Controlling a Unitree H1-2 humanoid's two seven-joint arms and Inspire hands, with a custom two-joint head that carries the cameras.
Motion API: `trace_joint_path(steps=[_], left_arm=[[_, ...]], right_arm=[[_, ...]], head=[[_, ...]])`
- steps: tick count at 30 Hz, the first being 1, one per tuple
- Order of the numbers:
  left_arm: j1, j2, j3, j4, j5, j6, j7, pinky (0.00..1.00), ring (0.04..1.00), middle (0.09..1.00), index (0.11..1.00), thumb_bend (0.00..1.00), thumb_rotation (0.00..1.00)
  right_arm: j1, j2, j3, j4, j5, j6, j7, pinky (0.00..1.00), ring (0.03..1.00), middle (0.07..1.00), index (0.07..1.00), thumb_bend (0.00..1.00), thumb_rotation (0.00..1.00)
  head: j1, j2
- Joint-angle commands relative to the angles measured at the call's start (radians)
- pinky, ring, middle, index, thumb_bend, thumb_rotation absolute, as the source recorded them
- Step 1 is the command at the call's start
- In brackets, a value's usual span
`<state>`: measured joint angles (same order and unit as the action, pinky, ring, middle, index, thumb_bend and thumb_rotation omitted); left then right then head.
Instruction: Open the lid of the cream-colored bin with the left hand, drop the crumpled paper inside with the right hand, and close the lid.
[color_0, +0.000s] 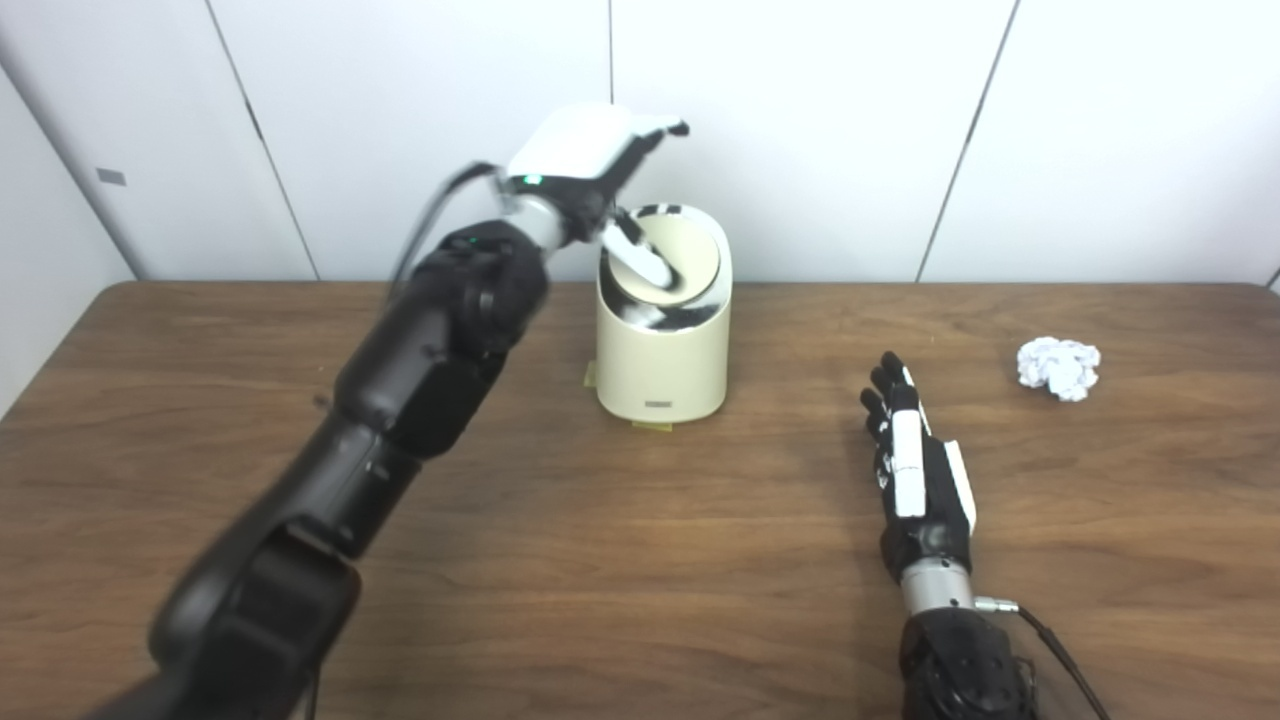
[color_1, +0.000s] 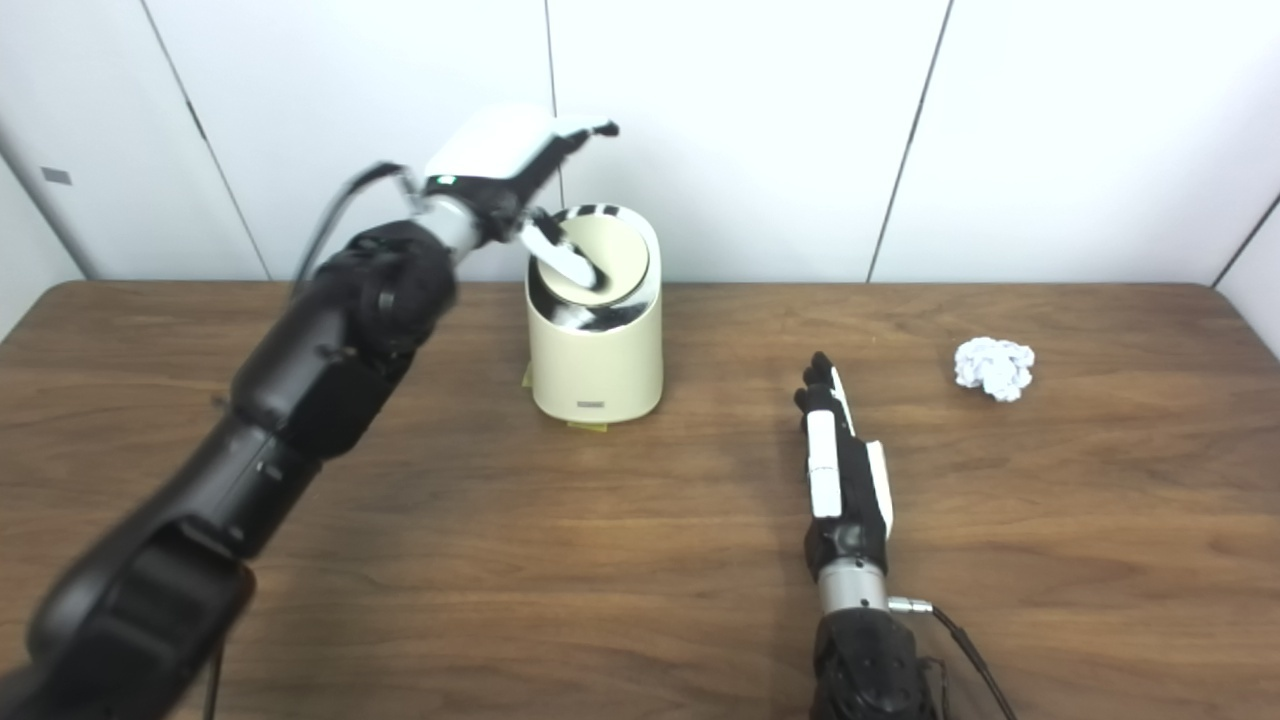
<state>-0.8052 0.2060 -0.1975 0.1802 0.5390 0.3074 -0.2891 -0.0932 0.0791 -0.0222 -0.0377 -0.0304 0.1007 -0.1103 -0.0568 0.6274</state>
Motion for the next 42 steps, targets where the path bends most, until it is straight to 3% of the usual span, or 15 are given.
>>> trace_joint_path(steps=[1,3,7,10,14,17,21,23,25,27,31,33,37,40,42], left_arm=[[-0.004,-0.023,0.062,-0.083,-0.092,0.026,0.011,0.77,0.870,0.907,0.918,0.65,0.40],[0.046,-0.047,0.117,-0.141,-0.166,0.037,0.024,0.78,0.857,0.891,0.920,0.56,0.46],[0.136,-0.066,0.171,-0.246,-0.249,0.069,0.033,0.82,0.891,0.908,0.944,0.42,0.44],[0.236,-0.084,0.206,-0.335,-0.278,0.086,0.071,0.83,0.908,0.916,0.943,0.40,0.46],[0.360,-0.106,0.242,-0.386,-0.357,0.042,0.100,0.90,0.937,0.941,0.973,0.38,0.66],[0.429,-0.105,0.239,-0.408,-0.375,0.028,0.116,0.91,0.934,0.944,0.988,0.35,0.69],[0.508,-0.113,0.232,-0.420,-0.386,0.012,0.140,0.90,0.930,0.934,0.968,0.33,0.67],[0.551,-0.116,0.223,-0.426,-0.381,0.000,0.155,0.90,0.933,0.934,0.966,0.34,0.68],[0.587,-0.118,0.216,-0.429,-0.382,-0.007,0.164,0.89,0.941,0.939,0.972,0.38,0.71],[0.614,-0.120,0.213,-0.427,-0.386,-0.015,0.171,0.92,0.956,0.948,0.985,0.40,0.70],[0.662,-0.127,0.213,-0.425,-0.396,-0.020,0.187,0.96,0.975,0.966,0.998,0.44,0.67],[0.675,-0.129,0.215,-0.424,-0.402,-0.017,0.191,0.98,0.987,0.973,1.000,0.44,0.67],[0.679,-0.119,0.233,-0.412,-0.438,-0.013,0.187,0.95,0.989,0.987,1.000,0.41,0.57],[0.684,-0.108,0.240,-0.415,-0.447,-0.009,0.185,0.94,0.980,0.986,1.000,0.42,0.53],[0.686,-0.100,0.242,-0.422,-0.450,-0.005,0.183,0.93,0.976,0.983,1.000,0.41,0.52]], right_arm=[[-0.034,-0.010,-0.002,-0.037,-0.003,0.010,0.007,0.97,0.941,0.964,0.954,0.61,0.98],[-0.035,-0.016,-0.002,-0.045,-0.009,0.024,0.003,0.96,0.932,0.957,0.952,0.62,0.99],[-0.037,-0.037,-0.007,-0.062,0.048,0.050,0.046,0.99,0.954,0.972,0.969,0.61,1.00],[-0.036,-0.062,-0.010,-0.094,0.079,0.087,0.079,0.98,0.953,0.971,0.968,0.63,1.00],[-0.040,-0.103,0.002,-0.155,0.036,0.136,0.085,0.92,0.935,0.958,0.944,0.64,0.97],[-0.044,-0.147,0.014,-0.198,-0.003,0.154,0.095,0.87,0.911,0.953,0.950,0.62,0.97],[-0.061,-0.197,0.004,-0.245,-0.030,0.179,0.102,0.84,0.903,0.956,0.955,0.62,0.83],[-0.075,-0.249,0.014,-0.255,-0.119,0.171,0.093,0.81,0.881,0.942,0.945,0.64,0.78],[-0.088,-0.325,0.033,-0.246,-0.254,0.144,0.083,0.78,0.864,0.914,0.937,0.65,0.79],[-0.097,-0.389,0.039,-0.247,-0.344,0.159,0.086,0.79,0.867,0.906,0.928,0.69,0.74],[-0.109,-0.494,0.031,-0.228,-0.445,0.161,0.093,0.81,0.886,0.919,0.930,0.75,0.64],[-0.115,-0.527,0.017,-0.228,-0.455,0.155,0.099,0.79,0.875,0.914,0.927,0.74,0.60],[-0.134,-0.579,-0.006,-0.238,-0.500,0.209,0.131,0.79,0.877,0.904,0.912,0.75,0.50],[-0.148,-0.626,-0.007,-0.223,-0.565,0.234,0.157,0.80,0.896,0.919,0.909,0.73,0.37],[-0.157,-0.641,-0.006,-0.220,-0.594,0.264,0.177,0.74,0.892,0.924,0.921,0.73,0.31]], head=[[0.000,0.003],[-0.003,0.001],[-0.010,0.001],[-0.015,-0.001],[-0.024,-0.009],[-0.035,-0.012],[-0.061,-0.015],[-0.069,-0.016],[-0.073,-0.017],[-0.086,-0.017],[-0.136,-0.016],[-0.160,-0.018],[-0.200,-0.022],[-0.232,-0.018],[-0.252,-0.017]])
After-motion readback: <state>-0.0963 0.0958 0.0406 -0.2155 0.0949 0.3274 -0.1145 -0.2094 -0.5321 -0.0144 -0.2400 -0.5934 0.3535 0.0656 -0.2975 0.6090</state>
